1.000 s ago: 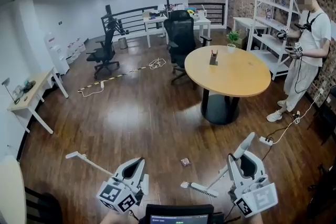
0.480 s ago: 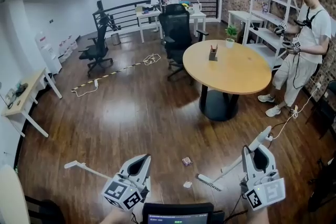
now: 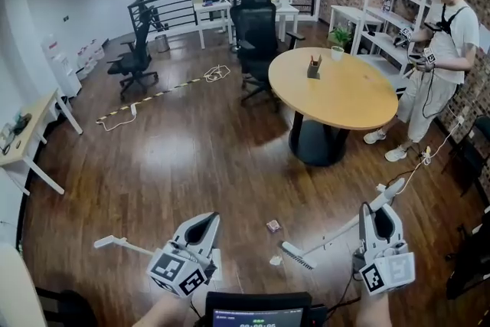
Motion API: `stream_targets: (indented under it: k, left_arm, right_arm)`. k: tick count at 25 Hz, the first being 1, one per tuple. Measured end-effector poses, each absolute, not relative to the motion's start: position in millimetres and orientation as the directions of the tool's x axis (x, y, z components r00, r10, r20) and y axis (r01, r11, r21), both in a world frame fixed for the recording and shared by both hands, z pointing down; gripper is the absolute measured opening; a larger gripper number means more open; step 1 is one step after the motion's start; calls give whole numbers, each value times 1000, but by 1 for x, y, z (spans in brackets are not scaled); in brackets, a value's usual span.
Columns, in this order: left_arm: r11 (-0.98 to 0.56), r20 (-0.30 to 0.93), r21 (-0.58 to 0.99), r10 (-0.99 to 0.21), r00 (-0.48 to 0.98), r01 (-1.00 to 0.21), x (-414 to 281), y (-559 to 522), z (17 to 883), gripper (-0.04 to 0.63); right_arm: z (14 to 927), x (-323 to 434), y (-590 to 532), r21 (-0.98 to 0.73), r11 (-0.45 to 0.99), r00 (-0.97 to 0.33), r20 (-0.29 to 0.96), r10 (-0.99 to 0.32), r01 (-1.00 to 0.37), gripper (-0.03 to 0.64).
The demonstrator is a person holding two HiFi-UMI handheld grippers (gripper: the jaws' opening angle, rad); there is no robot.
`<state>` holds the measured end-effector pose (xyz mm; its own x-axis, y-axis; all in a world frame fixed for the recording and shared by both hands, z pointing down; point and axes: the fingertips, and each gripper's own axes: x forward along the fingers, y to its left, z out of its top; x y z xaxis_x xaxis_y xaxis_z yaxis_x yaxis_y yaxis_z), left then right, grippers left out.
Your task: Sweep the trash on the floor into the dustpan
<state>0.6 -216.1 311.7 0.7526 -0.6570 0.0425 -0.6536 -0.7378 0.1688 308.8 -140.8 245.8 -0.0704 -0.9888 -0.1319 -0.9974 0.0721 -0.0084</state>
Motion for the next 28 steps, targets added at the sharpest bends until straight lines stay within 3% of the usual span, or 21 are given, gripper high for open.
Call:
stream_targets:
  k: [12,28]
  left_arm:
    - [-728,124,199,-645,754,-656,10,-275,415,12]
    - [-747,263,188,-588,765,-638,59,-286,600,12]
  right_arm:
    - [356,295,-213,39,118,-120,-56,-991,-992,126]
    - [561,339,-236,48,54,-49,107,-993,-997,126]
